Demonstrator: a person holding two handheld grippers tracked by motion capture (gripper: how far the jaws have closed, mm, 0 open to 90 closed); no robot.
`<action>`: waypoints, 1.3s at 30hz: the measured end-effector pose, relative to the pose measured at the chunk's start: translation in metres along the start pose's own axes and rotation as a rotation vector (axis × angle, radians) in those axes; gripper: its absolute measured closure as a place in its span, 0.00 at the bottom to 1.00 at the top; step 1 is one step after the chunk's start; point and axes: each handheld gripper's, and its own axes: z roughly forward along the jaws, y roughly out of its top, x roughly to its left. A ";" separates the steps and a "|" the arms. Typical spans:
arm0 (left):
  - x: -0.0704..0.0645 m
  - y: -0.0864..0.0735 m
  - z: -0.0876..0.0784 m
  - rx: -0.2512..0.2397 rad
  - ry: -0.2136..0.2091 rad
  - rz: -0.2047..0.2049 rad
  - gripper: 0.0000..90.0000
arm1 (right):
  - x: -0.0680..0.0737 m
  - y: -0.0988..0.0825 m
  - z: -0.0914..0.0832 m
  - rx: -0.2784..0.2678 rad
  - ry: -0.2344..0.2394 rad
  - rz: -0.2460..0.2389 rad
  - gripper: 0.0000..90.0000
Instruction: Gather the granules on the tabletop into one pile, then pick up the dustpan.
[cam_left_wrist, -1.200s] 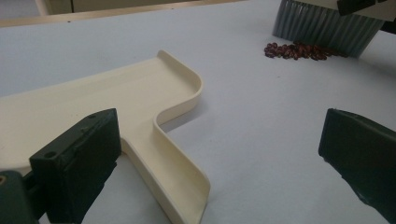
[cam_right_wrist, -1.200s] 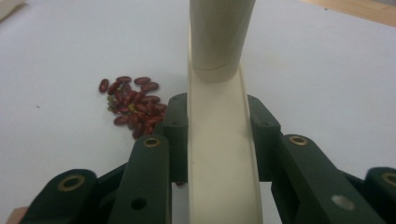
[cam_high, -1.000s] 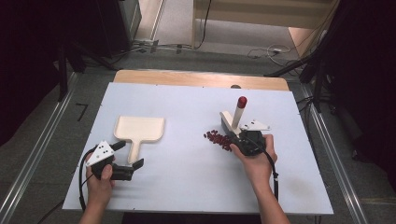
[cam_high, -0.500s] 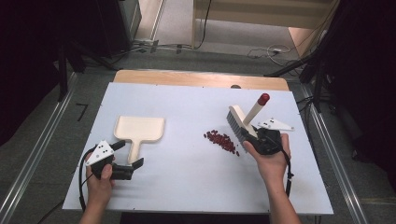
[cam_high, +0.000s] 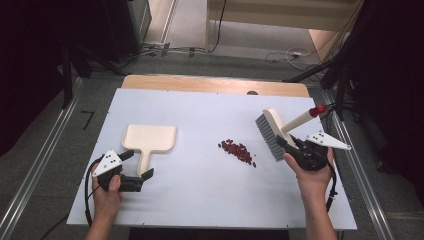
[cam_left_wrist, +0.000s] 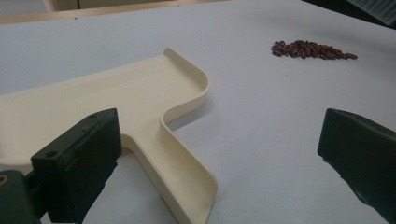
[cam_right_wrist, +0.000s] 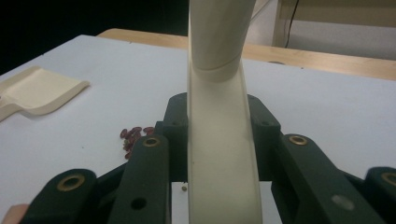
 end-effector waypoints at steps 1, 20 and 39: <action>0.000 0.001 -0.001 -0.007 0.003 0.000 0.00 | -0.002 0.000 -0.002 -0.009 -0.003 -0.001 0.73; 0.003 0.056 0.000 0.006 0.120 -0.150 0.06 | -0.024 -0.006 -0.023 -0.089 0.037 0.051 0.73; -0.002 0.028 0.045 0.324 0.316 -0.196 0.39 | -0.025 -0.015 -0.011 -0.047 0.025 0.041 0.72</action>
